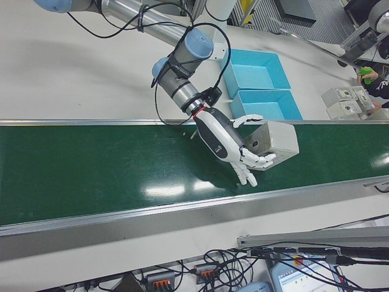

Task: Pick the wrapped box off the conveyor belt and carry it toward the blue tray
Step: 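Close the right hand fingers around the arriving white wrapped box, then lift the white box off the belt with the right hand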

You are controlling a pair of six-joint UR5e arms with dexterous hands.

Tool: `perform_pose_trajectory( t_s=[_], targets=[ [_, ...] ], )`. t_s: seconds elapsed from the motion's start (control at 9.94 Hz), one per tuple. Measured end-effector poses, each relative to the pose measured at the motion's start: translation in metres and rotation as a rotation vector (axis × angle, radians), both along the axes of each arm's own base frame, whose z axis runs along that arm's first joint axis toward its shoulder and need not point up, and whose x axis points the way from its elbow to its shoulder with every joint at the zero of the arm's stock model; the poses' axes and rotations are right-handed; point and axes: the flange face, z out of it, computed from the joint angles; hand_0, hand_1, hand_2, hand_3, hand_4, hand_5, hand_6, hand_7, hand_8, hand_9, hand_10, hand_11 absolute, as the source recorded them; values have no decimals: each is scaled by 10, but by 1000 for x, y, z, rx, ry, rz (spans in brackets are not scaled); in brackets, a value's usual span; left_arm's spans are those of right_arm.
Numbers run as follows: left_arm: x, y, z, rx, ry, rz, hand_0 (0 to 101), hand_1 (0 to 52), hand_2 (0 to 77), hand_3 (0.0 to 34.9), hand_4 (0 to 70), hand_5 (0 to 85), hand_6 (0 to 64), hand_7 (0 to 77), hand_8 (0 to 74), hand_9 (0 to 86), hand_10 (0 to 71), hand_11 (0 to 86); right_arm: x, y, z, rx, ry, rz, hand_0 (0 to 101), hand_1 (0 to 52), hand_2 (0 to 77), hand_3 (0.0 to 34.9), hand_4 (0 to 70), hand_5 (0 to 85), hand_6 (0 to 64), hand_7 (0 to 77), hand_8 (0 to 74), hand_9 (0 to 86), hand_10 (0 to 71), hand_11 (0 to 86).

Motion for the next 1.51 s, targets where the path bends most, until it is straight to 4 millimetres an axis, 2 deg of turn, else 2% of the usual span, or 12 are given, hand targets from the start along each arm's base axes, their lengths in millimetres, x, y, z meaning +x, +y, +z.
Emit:
perform_pose_trajectory(
  t_s=[0.6, 0.7, 0.8, 0.91, 1.01, 1.11, 1.21, 1.31, 1.41, 1.51],
  targets=[
    [0, 0, 0, 0, 0, 0, 0, 0, 11, 0, 0, 11, 0, 5, 5, 0, 5, 0, 0, 0, 1, -4, -2, 5, 485, 164, 207, 150, 158, 284, 76, 262, 0, 49, 0, 16],
    [0, 0, 0, 0, 0, 0, 0, 0, 11, 0, 0, 11, 0, 5, 5, 0, 5, 0, 0, 0, 2, -5, -2, 5, 485, 164, 207, 149, 180, 300, 87, 278, 0, 49, 0, 16],
    [0, 0, 0, 0, 0, 0, 0, 0, 11, 0, 0, 11, 0, 5, 5, 0, 5, 0, 0, 0, 1, -5, -2, 4, 485, 164, 218, 115, 191, 327, 109, 327, 0, 76, 0, 16],
    [0, 0, 0, 0, 0, 0, 0, 0, 5, 0, 0, 11, 0, 5, 5, 0, 5, 0, 0, 0, 1, -5, -1, 4, 498, 125, 262, 85, 245, 365, 153, 371, 0, 136, 0, 16],
    [0, 0, 0, 0, 0, 0, 0, 0, 11, 0, 0, 11, 0, 5, 5, 0, 5, 0, 0, 0, 1, -6, 1, 4, 498, 125, 262, 85, 245, 365, 153, 371, 0, 136, 0, 16],
    [0, 0, 0, 0, 0, 0, 0, 0, 5, 0, 0, 11, 0, 5, 5, 0, 5, 0, 2, 0, 1, -8, 4, 5, 560, 60, 305, 0, 349, 475, 245, 464, 71, 447, 175, 175],
    [0, 0, 0, 0, 0, 0, 0, 0, 11, 0, 0, 11, 0, 5, 5, 0, 0, 5, 6, -1, 0, -8, 4, 10, 560, 60, 305, 0, 349, 475, 245, 464, 71, 447, 175, 175],
    [0, 0, 0, 0, 0, 0, 0, 0, 11, 0, 0, 11, 0, 5, 5, 0, 0, 5, 19, -4, -6, -2, -2, 22, 565, 60, 305, 0, 360, 496, 262, 480, 164, 513, 202, 245],
    [0, 0, 0, 0, 0, 0, 0, 0, 5, 0, 0, 11, 0, 5, 5, 0, 5, 0, 37, -3, -18, 4, -9, 40, 579, 60, 305, 9, 371, 524, 289, 513, 240, 567, 284, 344],
    [0, 0, 0, 0, 0, 0, 0, 0, 11, 0, 0, 11, 0, 5, 5, 0, 0, 0, 53, 1, -34, 15, -20, 50, 541, 60, 305, 14, 409, 616, 349, 616, 327, 660, 371, 425]
  ],
)
